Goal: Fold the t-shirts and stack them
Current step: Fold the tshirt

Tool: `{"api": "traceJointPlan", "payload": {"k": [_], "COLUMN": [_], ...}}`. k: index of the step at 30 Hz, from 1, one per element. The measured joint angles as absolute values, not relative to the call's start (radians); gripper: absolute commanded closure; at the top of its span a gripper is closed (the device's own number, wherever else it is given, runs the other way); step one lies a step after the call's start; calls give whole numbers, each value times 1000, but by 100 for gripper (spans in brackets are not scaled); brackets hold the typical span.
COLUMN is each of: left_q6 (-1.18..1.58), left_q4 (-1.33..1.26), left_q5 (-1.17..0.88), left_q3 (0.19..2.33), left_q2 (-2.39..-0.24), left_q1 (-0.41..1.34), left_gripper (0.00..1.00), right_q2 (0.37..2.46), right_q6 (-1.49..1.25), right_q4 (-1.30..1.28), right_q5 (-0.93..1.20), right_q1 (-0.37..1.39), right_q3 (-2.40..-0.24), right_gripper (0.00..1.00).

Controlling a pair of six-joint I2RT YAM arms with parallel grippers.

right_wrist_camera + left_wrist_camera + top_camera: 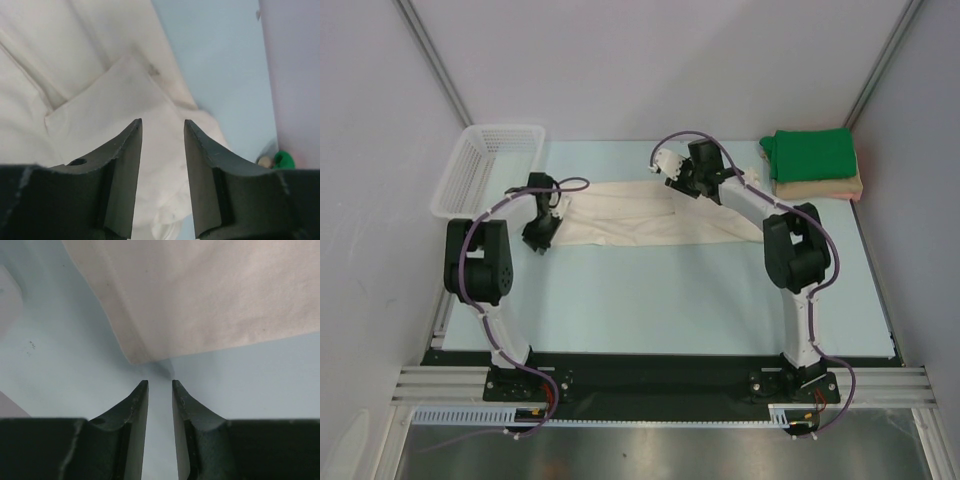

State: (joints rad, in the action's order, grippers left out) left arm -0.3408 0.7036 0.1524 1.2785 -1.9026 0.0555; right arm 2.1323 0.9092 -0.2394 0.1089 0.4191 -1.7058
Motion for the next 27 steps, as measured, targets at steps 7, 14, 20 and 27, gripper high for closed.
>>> {"api": "traceJointPlan", "payload": {"k": [7, 14, 20, 27], "left_q6": [-349, -340, -340, -340], "left_q4": [754, 810, 830, 822], "left_q5": [89, -23, -67, -53], "left_q3": [1361, 1473, 1500, 1466], "left_q2": [-1894, -1911, -1995, -2032], "left_q1": [56, 55, 55, 46], "left_gripper": [48, 49, 54, 56], "right_q2": [2032, 2024, 2069, 2077], "right_q6": [813, 690, 642, 628], "right_q4": [-251, -382, -480, -554], "right_q5": [88, 169, 226, 287], "right_q1": [358, 217, 126, 78], "right_q3": [-1616, -1620, -1631, -1640], "right_gripper": [54, 53, 53, 50]}}
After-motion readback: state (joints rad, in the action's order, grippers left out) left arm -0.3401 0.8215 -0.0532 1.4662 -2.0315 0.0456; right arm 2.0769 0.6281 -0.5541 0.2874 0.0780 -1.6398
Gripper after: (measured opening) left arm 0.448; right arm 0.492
